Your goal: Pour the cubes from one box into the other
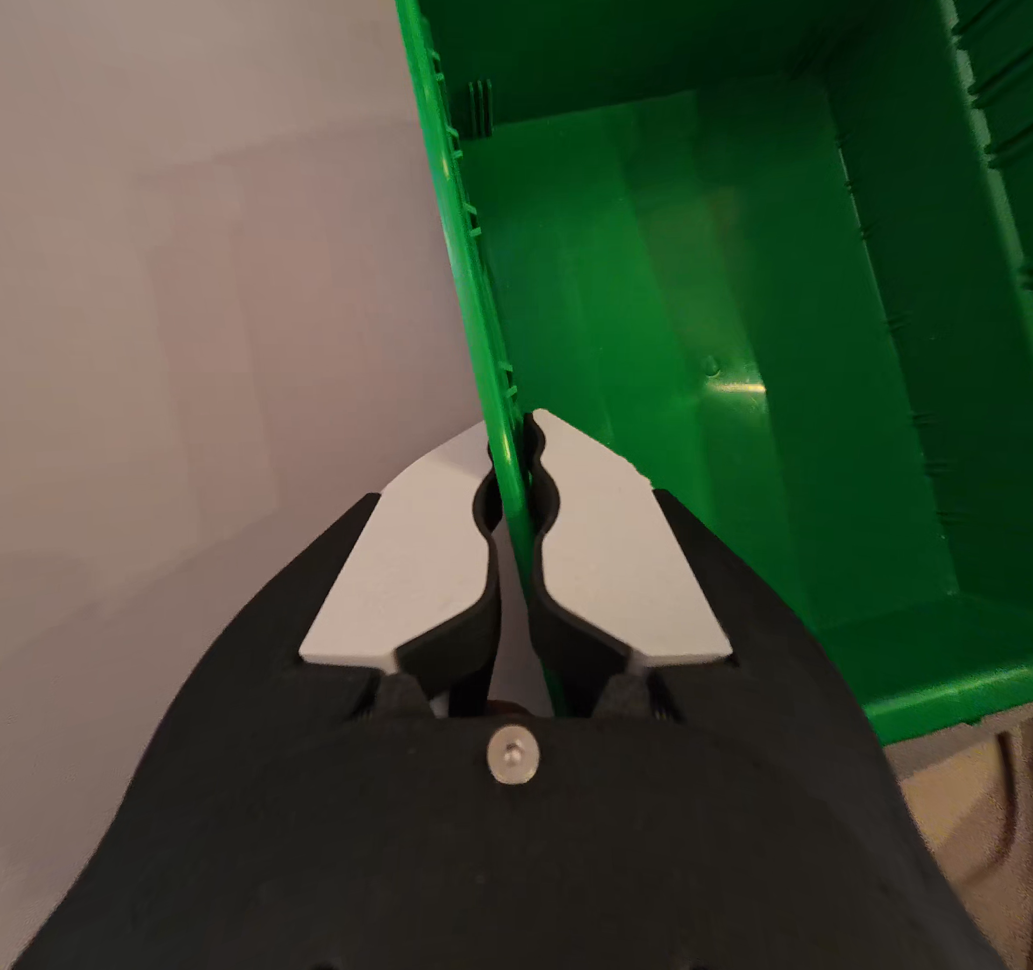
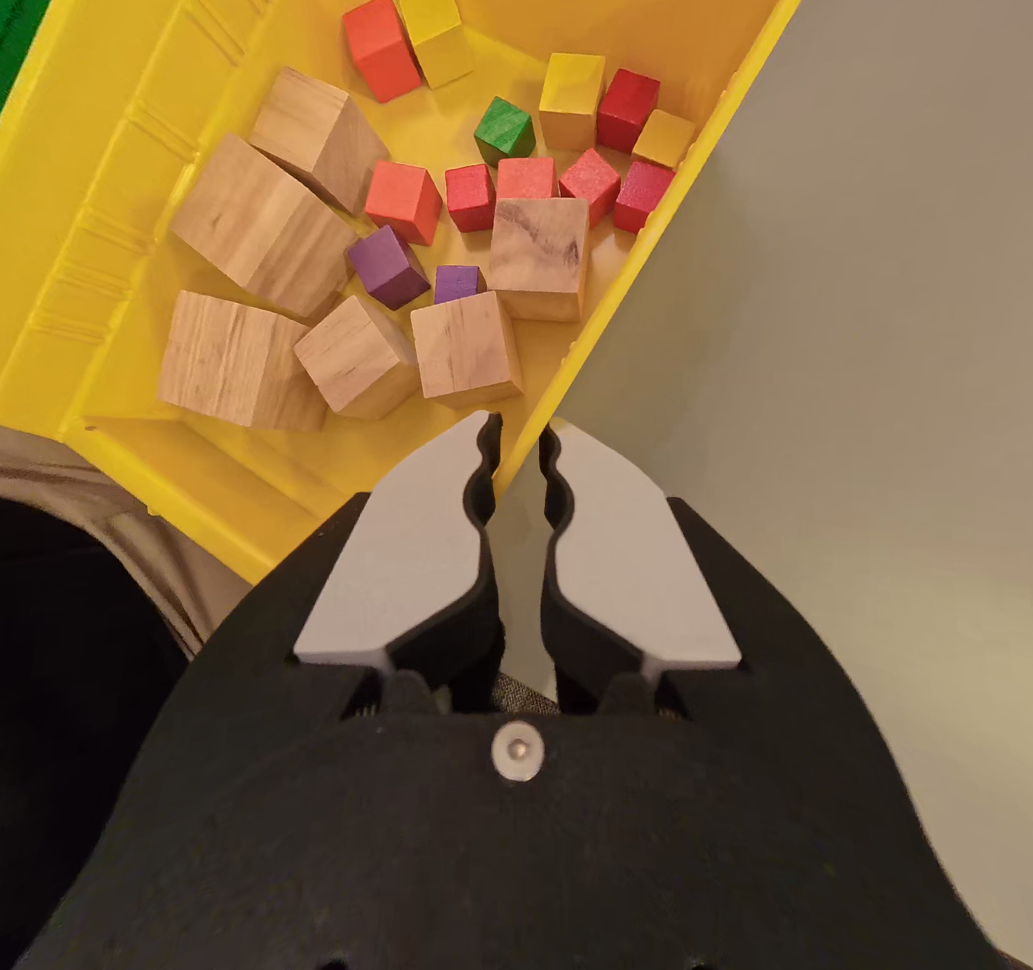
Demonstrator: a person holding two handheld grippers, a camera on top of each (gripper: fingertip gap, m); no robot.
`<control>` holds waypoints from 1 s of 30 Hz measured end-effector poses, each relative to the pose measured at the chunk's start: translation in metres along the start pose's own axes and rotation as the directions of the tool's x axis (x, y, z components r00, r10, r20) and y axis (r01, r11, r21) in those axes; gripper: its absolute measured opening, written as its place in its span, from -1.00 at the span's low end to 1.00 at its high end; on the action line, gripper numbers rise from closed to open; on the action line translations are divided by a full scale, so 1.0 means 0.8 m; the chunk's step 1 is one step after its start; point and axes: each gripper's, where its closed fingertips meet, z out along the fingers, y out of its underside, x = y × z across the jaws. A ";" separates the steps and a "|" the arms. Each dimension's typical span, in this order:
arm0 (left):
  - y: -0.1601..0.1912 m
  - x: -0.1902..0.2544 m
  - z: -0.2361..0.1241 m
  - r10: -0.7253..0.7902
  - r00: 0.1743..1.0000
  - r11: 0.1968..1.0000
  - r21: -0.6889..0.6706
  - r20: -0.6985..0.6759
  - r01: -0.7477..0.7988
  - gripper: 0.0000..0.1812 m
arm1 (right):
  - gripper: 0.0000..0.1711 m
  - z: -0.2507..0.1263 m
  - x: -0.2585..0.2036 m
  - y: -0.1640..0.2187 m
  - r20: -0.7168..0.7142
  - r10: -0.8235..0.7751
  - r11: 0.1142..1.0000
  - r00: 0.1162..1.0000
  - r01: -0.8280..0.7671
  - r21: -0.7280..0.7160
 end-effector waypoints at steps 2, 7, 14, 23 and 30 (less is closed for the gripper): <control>-0.005 -0.011 -0.009 -0.034 0.999 0.999 0.035 -0.003 0.034 -0.95 | -0.91 0.005 -0.006 -0.005 0.005 -0.009 1.000 1.000 0.009 -0.002; -0.006 -0.048 -0.034 -0.073 0.997 0.992 0.103 0.025 0.071 -0.94 | -0.91 0.025 -0.028 -0.028 0.039 -0.018 1.000 0.999 0.018 0.019; -0.030 -0.096 -0.111 -0.154 0.988 0.939 0.313 0.006 0.145 -0.96 | -0.89 0.075 -0.089 -0.085 0.130 -0.052 0.997 0.990 0.045 0.055; -0.065 -0.109 -0.224 -0.199 0.980 0.842 0.509 -0.014 0.179 -0.95 | -0.82 0.147 -0.214 -0.151 0.267 -0.147 0.987 0.952 0.125 0.097; -0.093 -0.066 -0.240 -0.148 0.987 0.830 0.535 -0.067 0.161 -0.92 | -0.54 0.182 -0.345 -0.200 0.602 -0.140 0.985 0.786 0.048 0.167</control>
